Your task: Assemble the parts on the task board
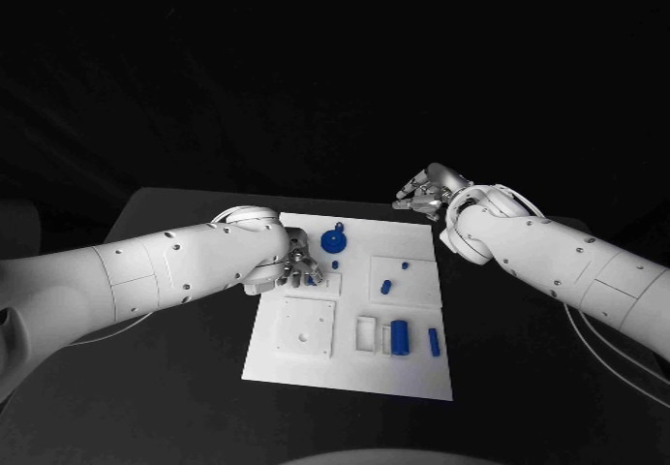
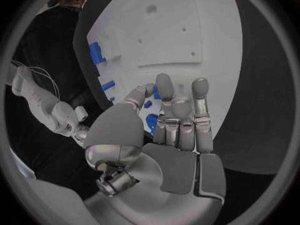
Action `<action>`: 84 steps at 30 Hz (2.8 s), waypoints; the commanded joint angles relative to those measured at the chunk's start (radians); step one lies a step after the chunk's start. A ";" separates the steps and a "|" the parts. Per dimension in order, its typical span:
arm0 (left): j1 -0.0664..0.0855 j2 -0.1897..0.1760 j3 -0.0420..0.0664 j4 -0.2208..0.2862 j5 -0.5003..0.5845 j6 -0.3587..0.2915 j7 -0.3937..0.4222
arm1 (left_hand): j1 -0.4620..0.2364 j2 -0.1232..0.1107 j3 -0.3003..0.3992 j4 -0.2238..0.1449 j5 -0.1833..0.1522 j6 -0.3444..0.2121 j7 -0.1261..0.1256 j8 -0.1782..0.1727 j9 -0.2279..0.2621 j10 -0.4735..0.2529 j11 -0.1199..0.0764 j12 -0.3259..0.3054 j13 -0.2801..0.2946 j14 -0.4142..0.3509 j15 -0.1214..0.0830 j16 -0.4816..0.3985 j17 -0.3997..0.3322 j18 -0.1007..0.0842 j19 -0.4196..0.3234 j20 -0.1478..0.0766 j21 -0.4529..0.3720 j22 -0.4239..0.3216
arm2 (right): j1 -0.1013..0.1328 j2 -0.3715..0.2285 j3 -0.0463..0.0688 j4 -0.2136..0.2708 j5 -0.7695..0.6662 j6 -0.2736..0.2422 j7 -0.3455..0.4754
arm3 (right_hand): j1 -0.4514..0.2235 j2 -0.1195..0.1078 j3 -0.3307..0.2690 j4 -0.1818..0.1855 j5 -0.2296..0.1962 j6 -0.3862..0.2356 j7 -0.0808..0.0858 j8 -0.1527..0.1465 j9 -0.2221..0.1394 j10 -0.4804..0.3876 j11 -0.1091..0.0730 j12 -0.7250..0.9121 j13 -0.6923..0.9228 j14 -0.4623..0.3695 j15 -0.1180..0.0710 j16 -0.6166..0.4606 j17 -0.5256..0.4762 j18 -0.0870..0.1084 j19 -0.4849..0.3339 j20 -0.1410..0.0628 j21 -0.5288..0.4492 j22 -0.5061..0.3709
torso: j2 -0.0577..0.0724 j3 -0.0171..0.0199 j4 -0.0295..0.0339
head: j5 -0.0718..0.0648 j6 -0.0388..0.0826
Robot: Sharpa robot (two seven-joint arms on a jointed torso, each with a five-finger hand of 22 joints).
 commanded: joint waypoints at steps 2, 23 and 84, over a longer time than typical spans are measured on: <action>-0.010 0.010 -0.004 0.005 -0.005 0.008 0.006 | 0.020 0.012 0.056 -0.044 -0.008 0.122 -0.095 -0.002 0.015 0.028 -0.028 0.014 0.004 0.007 -0.005 0.012 0.015 -0.014 0.002 0.000 -0.006 0.019 | -0.001 0.001 0.000 0.002 -0.007 0.006 0.005 | -0.004 0.006 0.001 -0.005 0.002 0.002 -0.001 -0.003 -0.002 -0.007 0.002 -0.004 -0.001 -0.001 0.001 -0.005 0.000 -0.001 0.056 0.005 -0.006 0.084 | 0.000 0.0003 0.0004 | 0.000 0.000; -0.010 0.011 -0.004 -0.001 -0.005 0.008 0.015 | 0.015 0.014 0.039 0.001 -0.088 0.128 -0.101 -0.004 0.048 0.028 -0.029 0.026 0.007 0.009 -0.005 0.019 0.031 -0.017 0.003 0.002 -0.011 0.018 | -0.006 0.003 0.000 -0.001 -0.008 0.005 0.006 | -0.008 0.006 0.001 -0.008 0.004 0.001 -0.001 -0.003 -0.002 -0.008 0.003 -0.005 -0.003 -0.001 0.001 -0.008 -0.002 -0.002 0.057 0.005 -0.006 0.083 | 0.000 0.0005 0.0001 | 0.000 -0.001; 0.048 -0.068 0.115 -0.036 0.032 0.049 0.024 | 0.119 0.008 -0.381 0.285 -0.415 -0.004 -0.055 -0.007 -0.205 0.024 -0.004 -0.088 -0.015 -0.028 0.017 -0.044 -0.054 -0.017 0.003 0.022 -0.091 0.013 | -0.016 -0.017 0.000 0.004 0.001 -0.014 0.014 | -0.019 -0.003 -0.022 0.011 0.023 -0.037 0.011 -0.003 -0.007 -0.007 0.010 -0.006 -0.005 -0.001 0.005 -0.009 -0.003 0.002 0.057 0.008 -0.010 0.082 | 0.002 0.0010 -0.0015 | 0.001 0.030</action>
